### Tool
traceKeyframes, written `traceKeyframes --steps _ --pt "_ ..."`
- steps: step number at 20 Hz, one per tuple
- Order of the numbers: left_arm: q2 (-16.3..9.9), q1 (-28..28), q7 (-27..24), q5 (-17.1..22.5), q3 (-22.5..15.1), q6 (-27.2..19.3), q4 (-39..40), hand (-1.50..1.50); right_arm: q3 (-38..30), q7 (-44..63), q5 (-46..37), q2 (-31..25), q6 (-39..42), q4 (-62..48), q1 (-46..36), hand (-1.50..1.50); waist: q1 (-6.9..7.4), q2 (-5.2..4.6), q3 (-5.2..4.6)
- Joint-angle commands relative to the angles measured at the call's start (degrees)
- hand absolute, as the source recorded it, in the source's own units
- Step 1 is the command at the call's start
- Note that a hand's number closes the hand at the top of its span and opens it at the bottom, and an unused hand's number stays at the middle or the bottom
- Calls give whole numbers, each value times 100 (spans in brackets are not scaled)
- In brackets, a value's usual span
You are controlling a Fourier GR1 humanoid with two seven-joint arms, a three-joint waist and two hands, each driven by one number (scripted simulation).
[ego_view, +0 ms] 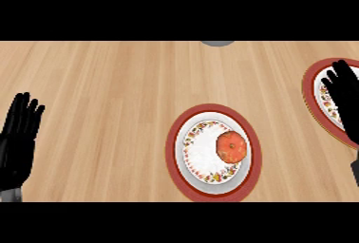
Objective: Pick the squash from the plate and place it in the plate
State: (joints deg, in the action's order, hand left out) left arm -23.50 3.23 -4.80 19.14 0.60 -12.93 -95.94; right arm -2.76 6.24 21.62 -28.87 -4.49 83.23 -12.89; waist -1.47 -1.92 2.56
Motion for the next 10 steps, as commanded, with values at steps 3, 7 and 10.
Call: traceKeyframes --steps 3,7,10 --pt "130 129 817 -254 -607 -83 484 0 -366 -177 -459 -106 -885 721 39 150 -120 206 -261" --pt "265 391 977 -70 -785 128 753 0 -100 -76 -2327 -1626 -1073 385 667 150 -499 -2 -478" --pt "598 410 1287 -20 -1123 96 891 0 -710 -254 -2404 -149 -3232 978 916 -150 -414 240 -276"
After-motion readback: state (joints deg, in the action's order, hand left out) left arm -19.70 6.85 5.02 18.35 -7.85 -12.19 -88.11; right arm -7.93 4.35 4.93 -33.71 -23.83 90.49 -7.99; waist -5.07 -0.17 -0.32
